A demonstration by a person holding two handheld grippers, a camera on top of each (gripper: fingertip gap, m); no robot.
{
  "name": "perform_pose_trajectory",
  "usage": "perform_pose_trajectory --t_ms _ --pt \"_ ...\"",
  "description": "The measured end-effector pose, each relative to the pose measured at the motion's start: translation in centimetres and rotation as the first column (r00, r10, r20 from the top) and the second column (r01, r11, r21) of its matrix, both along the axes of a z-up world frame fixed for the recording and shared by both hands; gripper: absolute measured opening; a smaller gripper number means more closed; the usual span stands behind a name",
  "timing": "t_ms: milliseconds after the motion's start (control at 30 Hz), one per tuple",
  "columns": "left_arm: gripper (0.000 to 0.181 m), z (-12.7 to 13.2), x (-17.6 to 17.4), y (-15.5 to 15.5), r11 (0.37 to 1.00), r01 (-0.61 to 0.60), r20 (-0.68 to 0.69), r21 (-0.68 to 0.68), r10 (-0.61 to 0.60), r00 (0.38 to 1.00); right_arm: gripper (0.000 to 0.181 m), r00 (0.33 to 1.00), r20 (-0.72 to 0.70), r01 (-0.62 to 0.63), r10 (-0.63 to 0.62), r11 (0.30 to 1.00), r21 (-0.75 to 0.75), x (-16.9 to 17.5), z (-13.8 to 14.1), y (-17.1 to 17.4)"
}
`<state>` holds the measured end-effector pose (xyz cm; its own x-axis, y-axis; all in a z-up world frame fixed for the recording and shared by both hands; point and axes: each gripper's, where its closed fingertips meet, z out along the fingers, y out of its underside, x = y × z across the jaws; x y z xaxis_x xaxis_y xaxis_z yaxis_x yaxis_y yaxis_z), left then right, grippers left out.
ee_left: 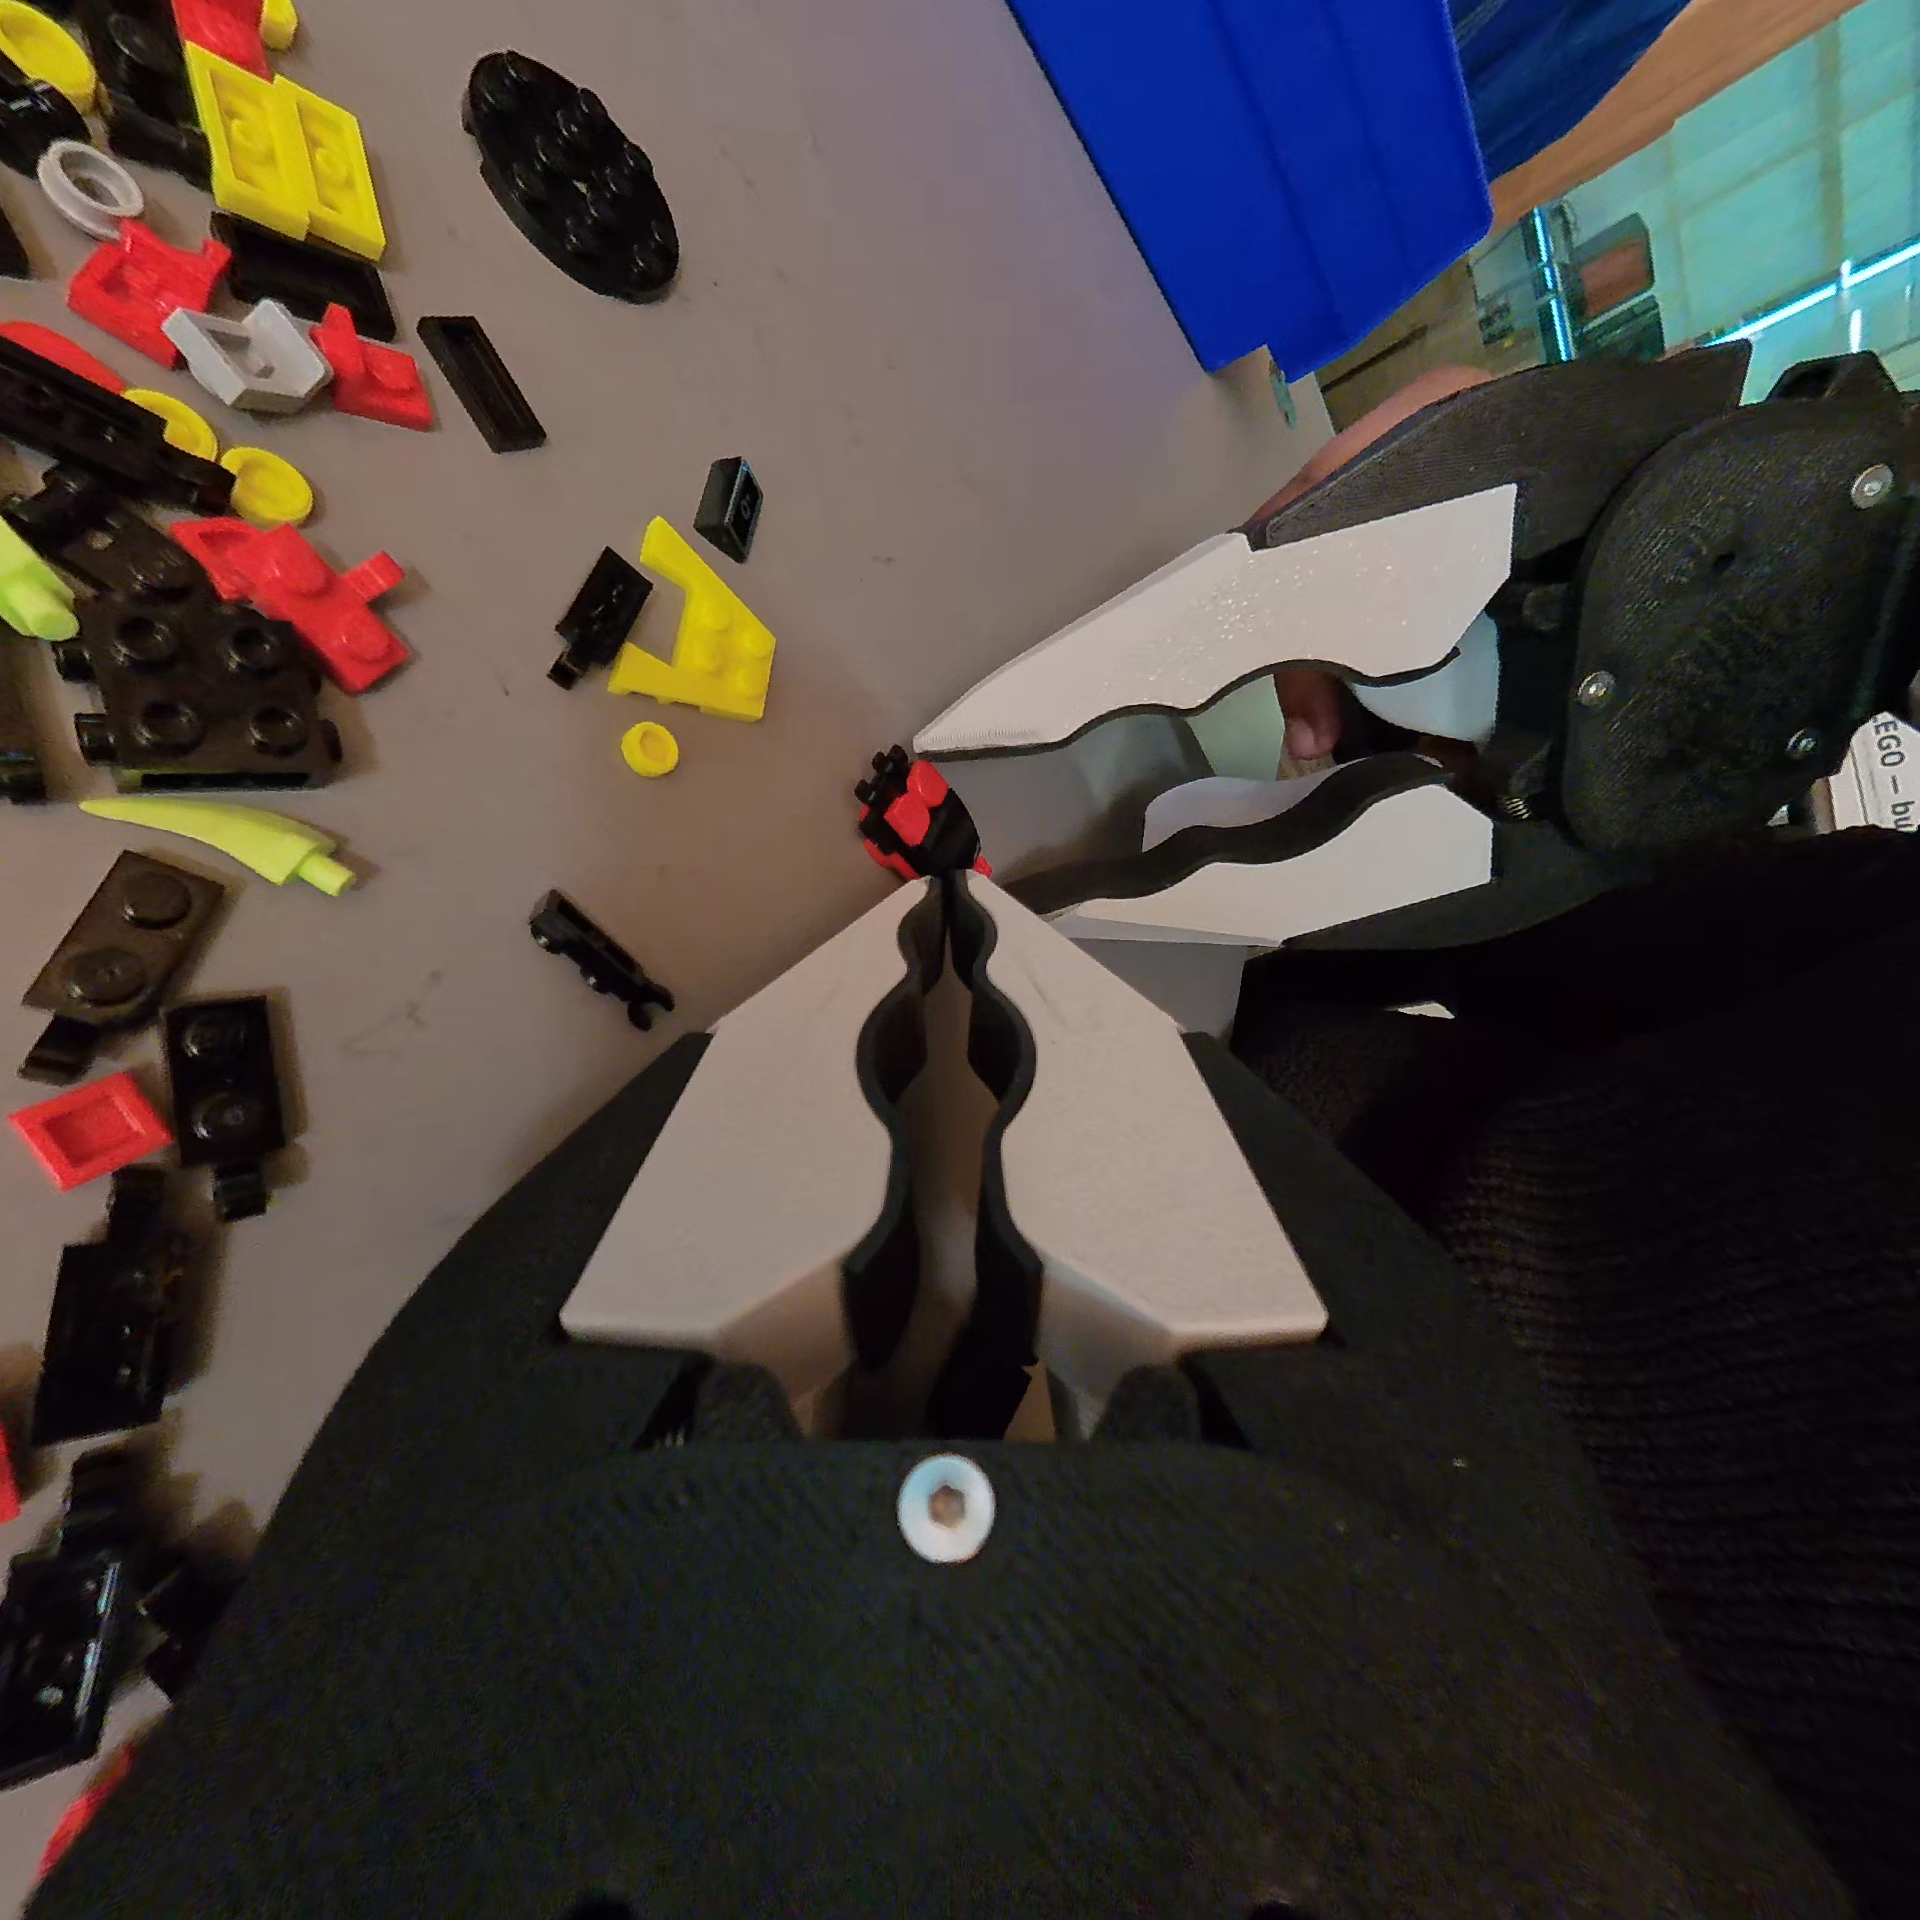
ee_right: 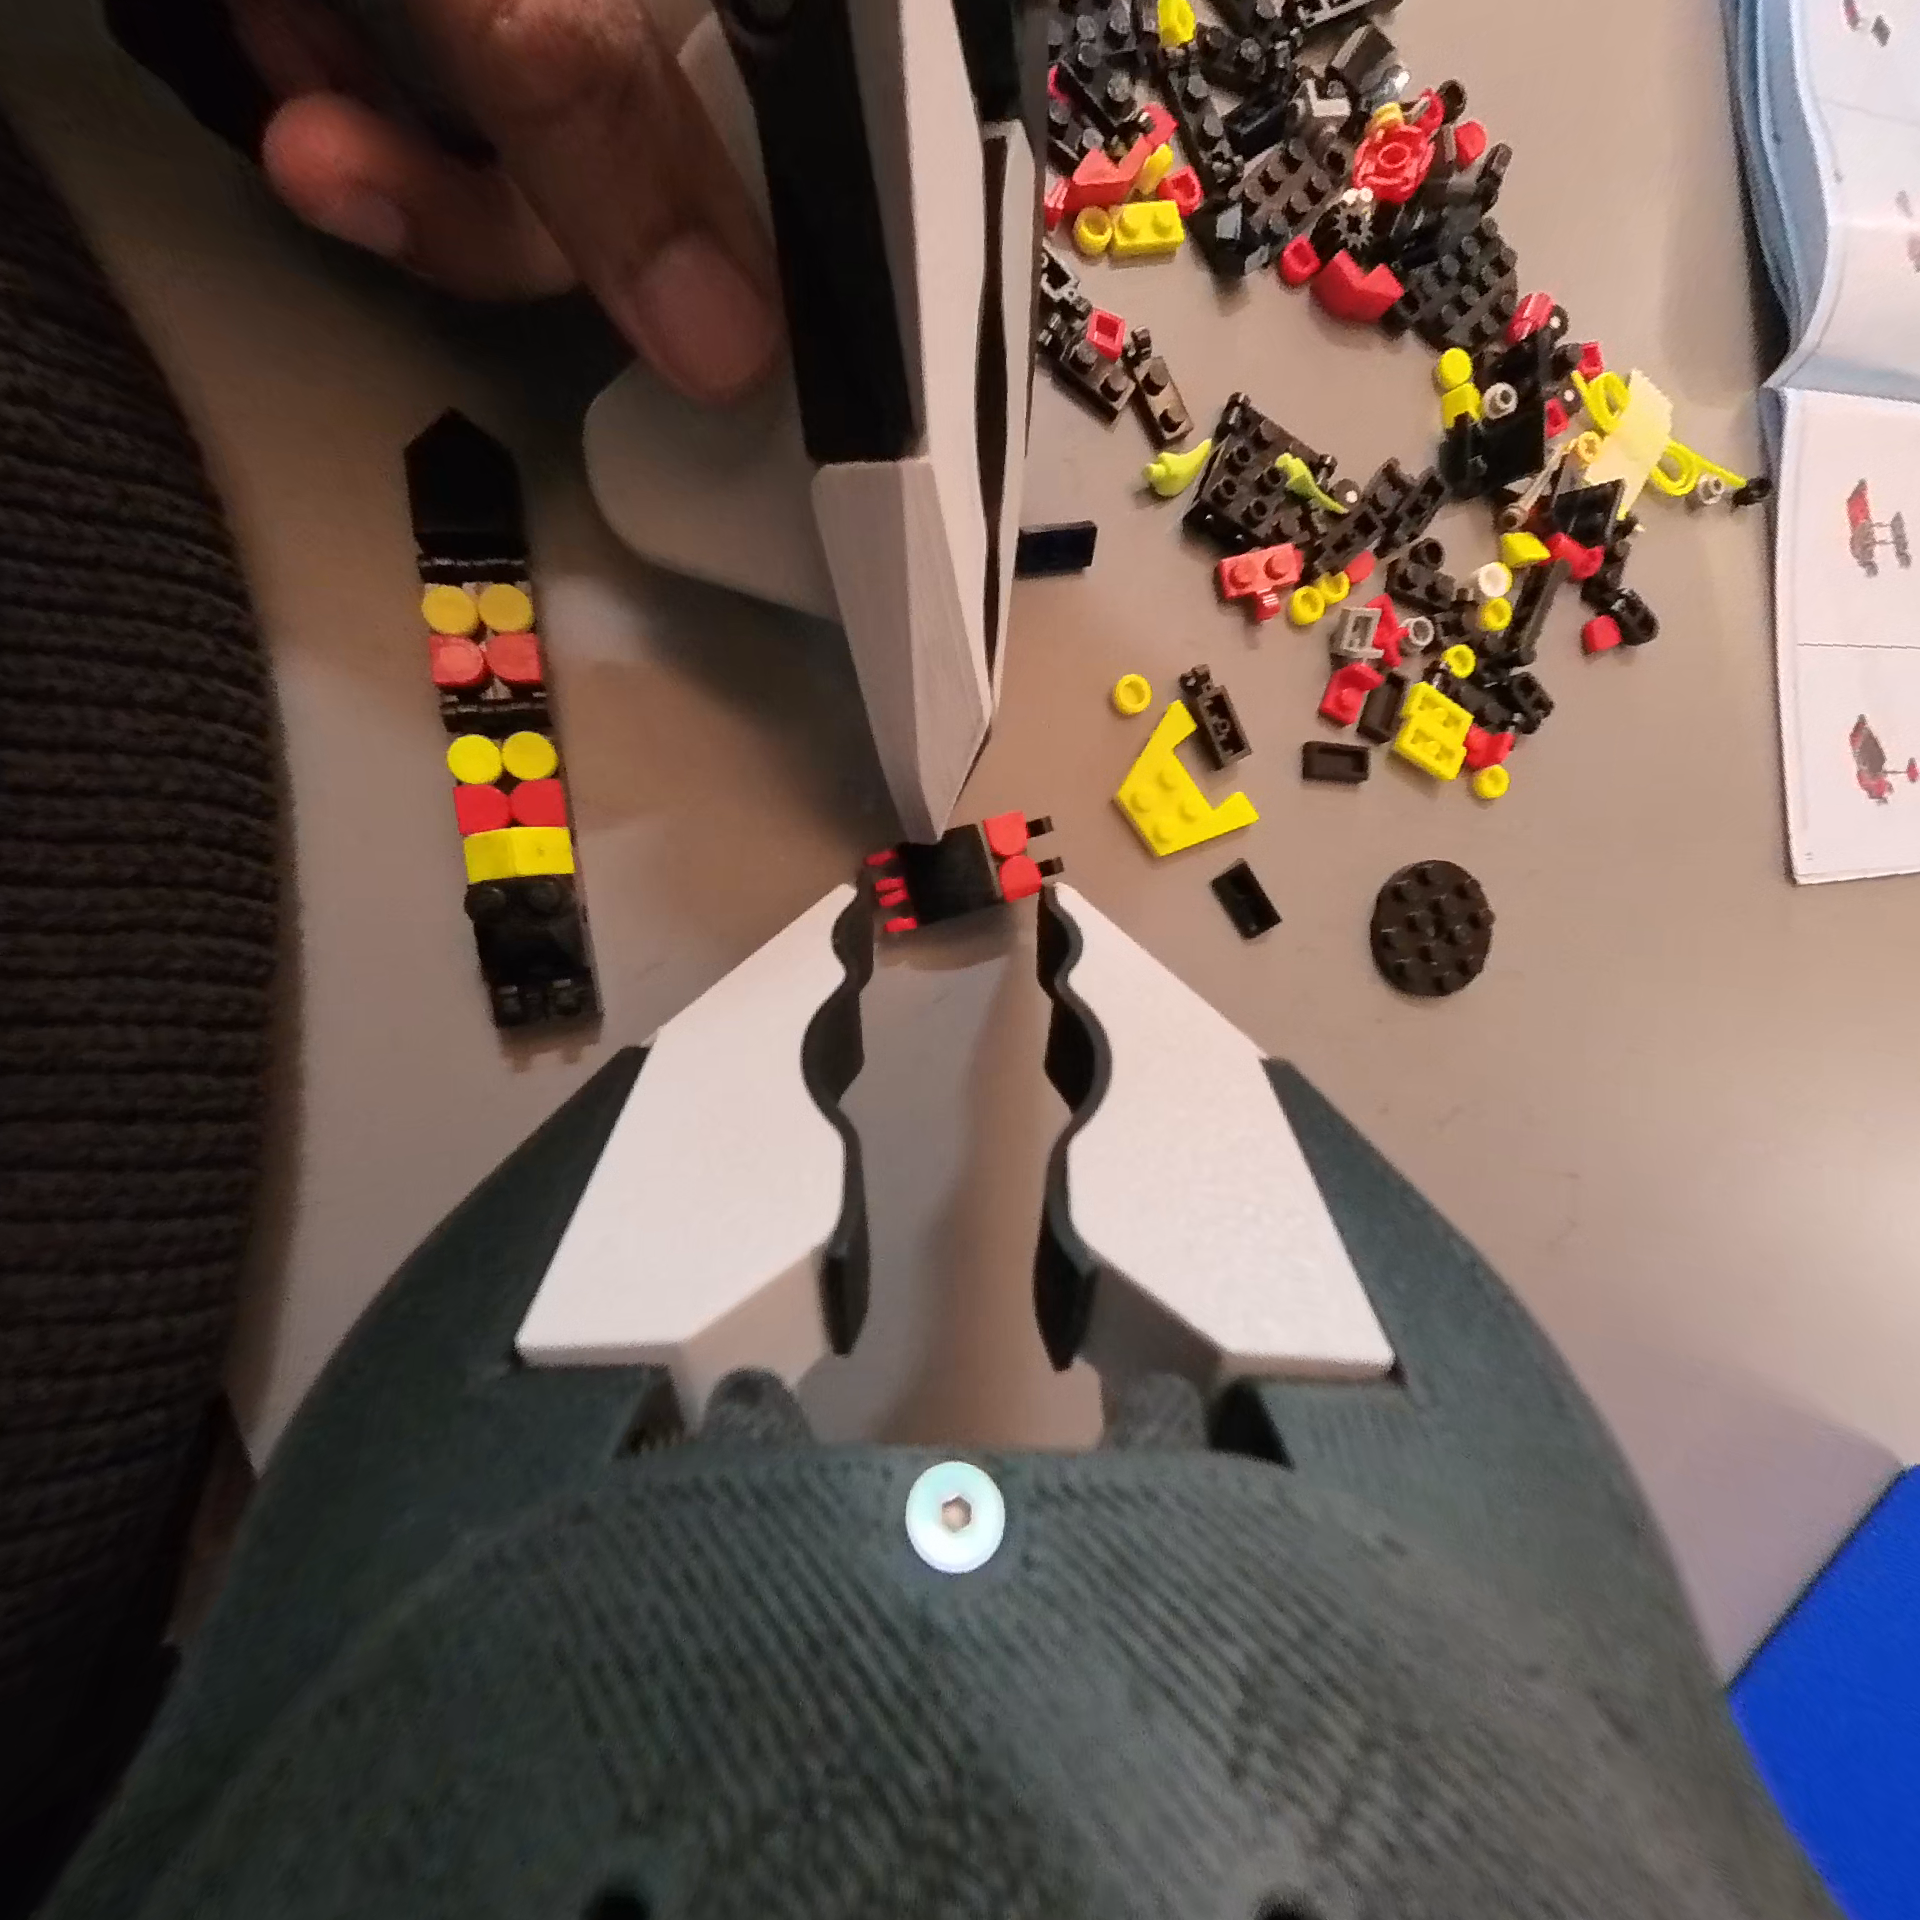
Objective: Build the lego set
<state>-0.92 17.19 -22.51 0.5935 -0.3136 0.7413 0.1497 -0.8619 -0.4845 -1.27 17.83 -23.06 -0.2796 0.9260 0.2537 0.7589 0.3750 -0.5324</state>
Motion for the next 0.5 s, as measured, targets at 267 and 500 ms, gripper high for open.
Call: perform_pose_trajectory --t_ms 267,500 --pt "0.0 0.01 0.0 -0.01 1.0 0.0 0.001 -0.001 0.0 1.0 0.03 1.0 0.003 0.006 -0.005 1.0 -0.01 0.04 0.01 -0.01" --pt "0.0 0.01 0.02 -0.01 1.0 0.001 0.003 -0.003 -0.001 1.0 0.03 1.0 0.005 0.009 -0.009 1.0 -0.015 0.07 -0.01 -0.05"
